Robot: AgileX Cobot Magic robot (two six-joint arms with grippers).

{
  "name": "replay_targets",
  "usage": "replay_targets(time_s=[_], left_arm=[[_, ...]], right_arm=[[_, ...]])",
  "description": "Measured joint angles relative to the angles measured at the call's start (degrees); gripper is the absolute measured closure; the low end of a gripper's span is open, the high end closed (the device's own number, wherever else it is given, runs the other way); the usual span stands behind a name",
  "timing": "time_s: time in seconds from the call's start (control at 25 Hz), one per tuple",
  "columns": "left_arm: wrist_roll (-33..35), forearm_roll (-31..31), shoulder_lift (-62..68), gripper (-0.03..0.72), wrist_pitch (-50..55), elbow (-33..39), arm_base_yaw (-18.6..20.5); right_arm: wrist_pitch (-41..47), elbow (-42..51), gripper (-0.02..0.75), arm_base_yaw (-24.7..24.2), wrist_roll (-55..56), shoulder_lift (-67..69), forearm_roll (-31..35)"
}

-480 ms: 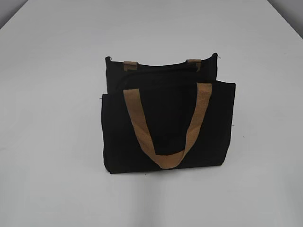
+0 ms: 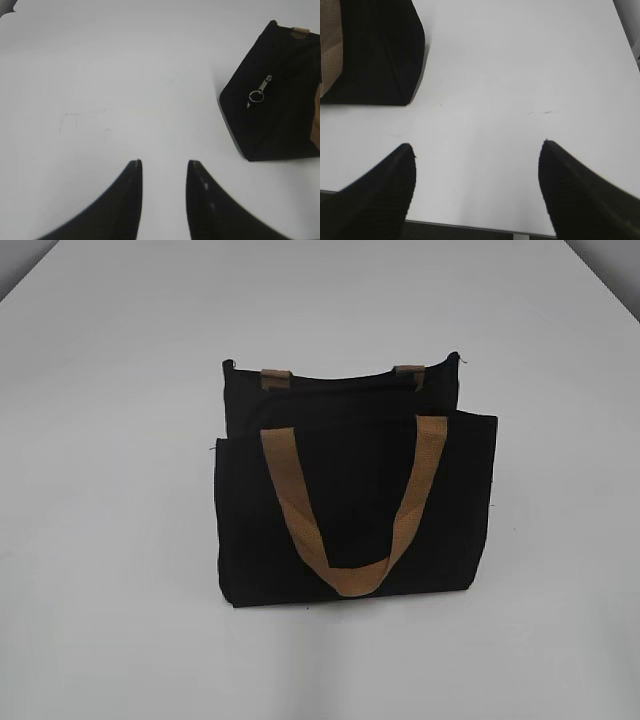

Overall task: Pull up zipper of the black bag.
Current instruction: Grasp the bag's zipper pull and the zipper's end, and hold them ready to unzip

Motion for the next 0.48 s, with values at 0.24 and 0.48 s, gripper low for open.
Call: replay_targets(time_s=[0.24,0.48], left_arm=[[0.0,0.0,0.0,0.459,0.0,0.0,0.0],[0.0,-0.9,0.6,0.459,0.0,0.0,0.0]], right_arm=[[0.0,0.0,0.148,0.0,0.0,0.0,0.0],[0.0,0.0,0.148,0.0,0.0,0.0,0.2]])
